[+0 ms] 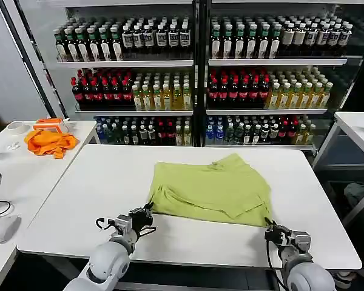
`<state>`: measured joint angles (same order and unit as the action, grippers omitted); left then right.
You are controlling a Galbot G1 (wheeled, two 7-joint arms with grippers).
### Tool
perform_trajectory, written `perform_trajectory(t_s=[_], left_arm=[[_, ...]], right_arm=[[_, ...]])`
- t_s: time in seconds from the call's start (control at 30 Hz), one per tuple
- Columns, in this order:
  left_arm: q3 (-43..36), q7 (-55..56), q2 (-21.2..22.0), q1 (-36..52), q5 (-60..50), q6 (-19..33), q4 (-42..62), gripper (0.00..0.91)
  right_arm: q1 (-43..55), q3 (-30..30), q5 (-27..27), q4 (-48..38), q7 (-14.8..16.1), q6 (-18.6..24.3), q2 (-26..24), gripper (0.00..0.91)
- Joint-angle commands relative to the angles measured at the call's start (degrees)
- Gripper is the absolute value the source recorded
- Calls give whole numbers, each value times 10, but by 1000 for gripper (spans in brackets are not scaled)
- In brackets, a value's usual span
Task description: Fold and organize the clothes.
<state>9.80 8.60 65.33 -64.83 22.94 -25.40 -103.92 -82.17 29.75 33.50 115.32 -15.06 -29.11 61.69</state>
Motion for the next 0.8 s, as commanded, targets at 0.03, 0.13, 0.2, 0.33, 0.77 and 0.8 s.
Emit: perform_trajectory(t_s=[0.03,0.13,0.2,0.33,0.77,0.8], left_arm=[[6,1,-4,-52,0,-2,-69,20],[16,3,-9,-91,0,-3,-103,20],[22,3,-14,-119,-2,-3,-131,20],[34,2,-19,-181,-17,1,-170,30],[77,5,-30,-275,-26,3,-236,786],[79,4,-31,-275,-29,2,-238,907]], right_arm=[[-34,12,1,33,0,-1,-1,0],[-64,21,0,55,-1,-1,-4,0],[-82,26,-1,66,-1,-1,-6,0],[-117,34,-4,84,-1,1,-9,0],[-202,51,-37,138,-6,-14,-7,907],[-202,52,-41,139,-5,-16,-7,907]])
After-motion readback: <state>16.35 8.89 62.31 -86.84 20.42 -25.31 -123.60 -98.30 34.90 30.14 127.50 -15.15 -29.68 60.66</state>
